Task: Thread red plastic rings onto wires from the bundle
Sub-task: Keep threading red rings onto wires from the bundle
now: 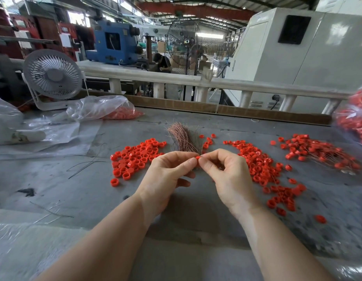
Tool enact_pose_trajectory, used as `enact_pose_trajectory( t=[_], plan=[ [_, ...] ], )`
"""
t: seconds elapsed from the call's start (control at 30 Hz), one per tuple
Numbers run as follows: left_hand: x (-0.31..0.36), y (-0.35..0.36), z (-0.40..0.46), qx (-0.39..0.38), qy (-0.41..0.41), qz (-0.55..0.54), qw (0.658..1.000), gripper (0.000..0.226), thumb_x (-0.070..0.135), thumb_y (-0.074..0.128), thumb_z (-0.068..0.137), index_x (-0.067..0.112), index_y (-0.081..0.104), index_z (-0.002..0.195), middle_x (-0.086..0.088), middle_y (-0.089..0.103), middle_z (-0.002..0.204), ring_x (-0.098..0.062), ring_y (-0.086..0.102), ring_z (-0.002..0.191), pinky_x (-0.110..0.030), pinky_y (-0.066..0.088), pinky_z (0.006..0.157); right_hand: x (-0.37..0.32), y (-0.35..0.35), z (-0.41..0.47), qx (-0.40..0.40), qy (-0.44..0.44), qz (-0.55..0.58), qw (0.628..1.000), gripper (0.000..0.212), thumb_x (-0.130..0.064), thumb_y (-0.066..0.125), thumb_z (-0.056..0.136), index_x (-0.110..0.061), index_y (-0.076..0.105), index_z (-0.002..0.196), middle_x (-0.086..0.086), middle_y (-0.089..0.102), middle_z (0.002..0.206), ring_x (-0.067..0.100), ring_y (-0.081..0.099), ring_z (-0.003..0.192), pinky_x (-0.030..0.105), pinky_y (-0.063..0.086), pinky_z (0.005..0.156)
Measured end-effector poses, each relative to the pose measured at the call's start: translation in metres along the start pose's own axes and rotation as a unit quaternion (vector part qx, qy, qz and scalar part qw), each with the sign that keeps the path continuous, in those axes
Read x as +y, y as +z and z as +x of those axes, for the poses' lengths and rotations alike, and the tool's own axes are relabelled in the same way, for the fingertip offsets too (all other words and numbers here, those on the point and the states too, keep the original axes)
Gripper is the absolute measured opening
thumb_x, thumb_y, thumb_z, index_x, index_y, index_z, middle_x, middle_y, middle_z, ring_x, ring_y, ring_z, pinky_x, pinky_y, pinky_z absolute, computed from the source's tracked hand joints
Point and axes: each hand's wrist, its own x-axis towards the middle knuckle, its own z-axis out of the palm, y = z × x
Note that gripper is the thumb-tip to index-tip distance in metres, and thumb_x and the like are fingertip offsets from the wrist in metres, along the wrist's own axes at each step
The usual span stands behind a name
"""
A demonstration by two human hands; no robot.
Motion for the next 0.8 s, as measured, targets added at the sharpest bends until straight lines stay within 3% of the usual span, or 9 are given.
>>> enact_pose_trajectory(
  t=[0.3, 0.43, 0.57, 0.8],
  plan=[
    [0.0011, -0.0004, -0.0002, 0.006, -0.004, 0.002, 1.000, 0.012, 0.009, 0.062, 0.083, 0.016, 0.072, 0.080, -0.001, 0.068, 0.071, -0.007, 0.059, 0.057, -0.018, 0.046, 0.048, 0.0002, 0.0008, -0.0006, -0.002, 0.021, 0.024, 0.999, 0.015, -0.016, 0.068, 0.083, -0.023, 0.067, 0.069, -0.016, 0.063, 0.056, -0.004, 0.053, 0.053, 0.011, 0.041, 0.054],
    [0.0017, -0.0017, 0.0012, 0.003, -0.041, -0.043, 0.998, 0.013, 0.010, 0.059, 0.085, 0.013, 0.071, 0.083, 0.001, 0.069, 0.071, -0.005, 0.058, 0.055, -0.017, 0.045, 0.046, 0.0008, 0.0017, -0.0003, 0.000, 0.029, 0.046, 0.999, 0.022, -0.022, 0.061, 0.088, -0.023, 0.068, 0.067, -0.006, 0.059, 0.054, 0.005, 0.049, 0.052, 0.028, 0.041, 0.050],
    [0.0014, -0.0012, 0.0015, -0.013, -0.063, -0.068, 0.996, 0.013, 0.012, 0.060, 0.082, 0.012, 0.073, 0.081, -0.001, 0.070, 0.074, -0.005, 0.059, 0.054, -0.017, 0.046, 0.045, 0.0007, 0.0021, 0.0004, 0.011, 0.022, 0.063, 0.998, 0.021, -0.018, 0.061, 0.088, -0.023, 0.066, 0.068, -0.012, 0.063, 0.057, -0.003, 0.051, 0.054, 0.012, 0.039, 0.051],
    [-0.0012, 0.0008, 0.0023, -0.037, -0.085, -0.072, 0.993, 0.010, 0.009, 0.060, 0.078, 0.006, 0.070, 0.082, -0.005, 0.069, 0.073, -0.008, 0.060, 0.054, -0.018, 0.050, 0.049, 0.0025, 0.0006, 0.0008, 0.008, 0.040, 0.093, 0.995, 0.015, -0.012, 0.064, 0.085, -0.017, 0.065, 0.071, -0.015, 0.059, 0.050, -0.004, 0.050, 0.047, 0.007, 0.036, 0.049]
  ],
)
